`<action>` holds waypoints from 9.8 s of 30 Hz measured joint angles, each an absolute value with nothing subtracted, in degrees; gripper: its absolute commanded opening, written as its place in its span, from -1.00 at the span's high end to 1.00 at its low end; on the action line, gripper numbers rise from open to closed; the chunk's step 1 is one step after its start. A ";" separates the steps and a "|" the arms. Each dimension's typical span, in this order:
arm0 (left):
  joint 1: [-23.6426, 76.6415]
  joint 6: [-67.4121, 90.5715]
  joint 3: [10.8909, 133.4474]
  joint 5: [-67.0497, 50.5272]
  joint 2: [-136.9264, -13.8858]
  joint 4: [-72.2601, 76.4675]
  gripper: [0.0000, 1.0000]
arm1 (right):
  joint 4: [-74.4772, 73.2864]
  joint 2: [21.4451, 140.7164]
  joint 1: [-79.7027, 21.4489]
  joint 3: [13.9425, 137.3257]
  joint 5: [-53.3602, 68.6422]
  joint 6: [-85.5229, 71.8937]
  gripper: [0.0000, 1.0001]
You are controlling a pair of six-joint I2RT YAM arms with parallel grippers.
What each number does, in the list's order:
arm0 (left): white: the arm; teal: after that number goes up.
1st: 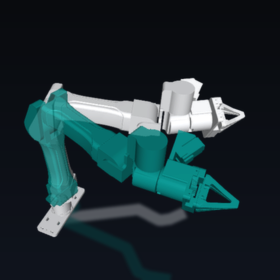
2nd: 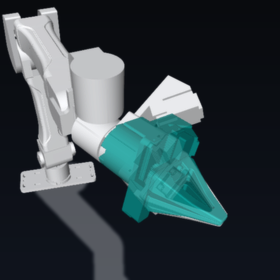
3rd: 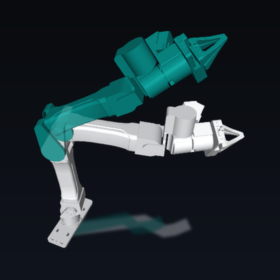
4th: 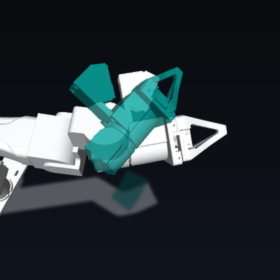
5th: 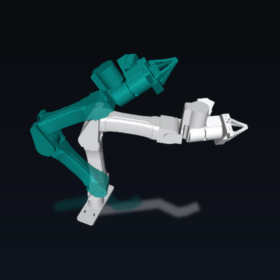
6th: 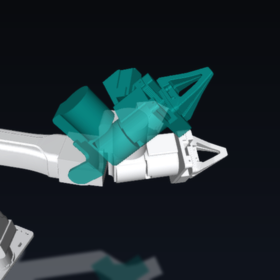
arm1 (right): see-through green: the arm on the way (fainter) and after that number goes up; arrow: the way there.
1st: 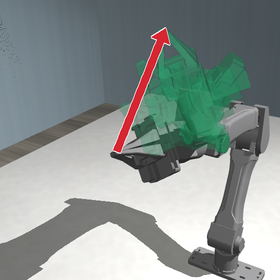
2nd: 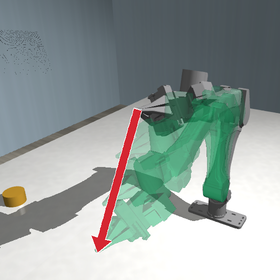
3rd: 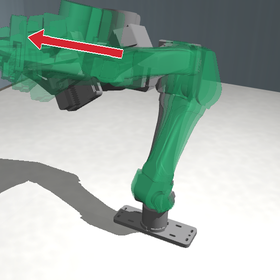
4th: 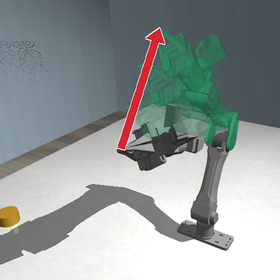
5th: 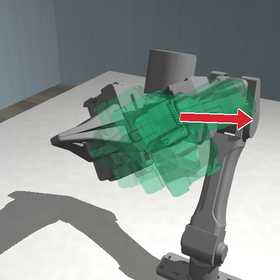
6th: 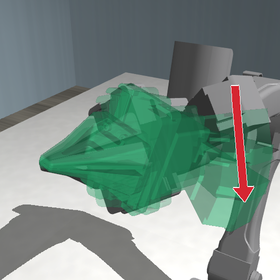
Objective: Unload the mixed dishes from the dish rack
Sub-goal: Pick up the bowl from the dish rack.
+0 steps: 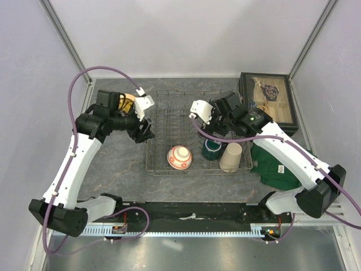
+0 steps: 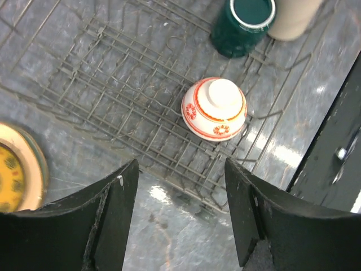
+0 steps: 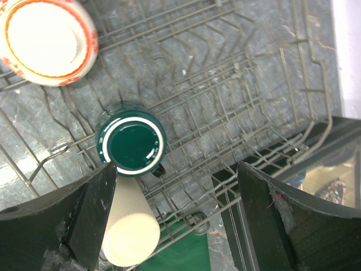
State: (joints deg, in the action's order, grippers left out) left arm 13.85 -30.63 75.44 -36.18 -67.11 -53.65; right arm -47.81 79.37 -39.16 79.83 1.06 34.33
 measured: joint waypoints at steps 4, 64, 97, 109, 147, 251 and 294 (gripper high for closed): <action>20.43 -33.76 76.62 -32.69 -68.07 -55.29 -0.40 | -47.24 77.56 -37.67 79.33 0.05 32.23 -0.91; 45.74 -39.66 74.63 -14.96 -96.40 -42.81 -0.42 | -33.08 67.53 -14.94 67.83 8.38 16.21 -0.93; 46.09 -38.52 74.28 -13.19 -98.85 -41.98 0.31 | -32.95 65.87 -14.37 66.02 10.26 16.23 -0.92; 46.09 -38.37 74.28 -13.15 -98.74 -41.98 0.97 | -32.95 65.60 -14.24 66.00 10.50 16.23 -0.91; 33.50 -29.61 75.29 -17.65 -87.18 -38.30 0.97 | -29.93 72.58 -8.27 66.32 19.35 10.39 -0.91; 16.95 -1.15 66.15 -44.51 -78.11 -13.10 0.97 | 65.43 103.98 -23.05 59.68 64.53 -81.34 0.11; 12.43 -5.78 72.55 -44.47 -74.67 -20.27 0.97 | -30.85 101.60 -25.47 86.00 49.91 1.30 1.00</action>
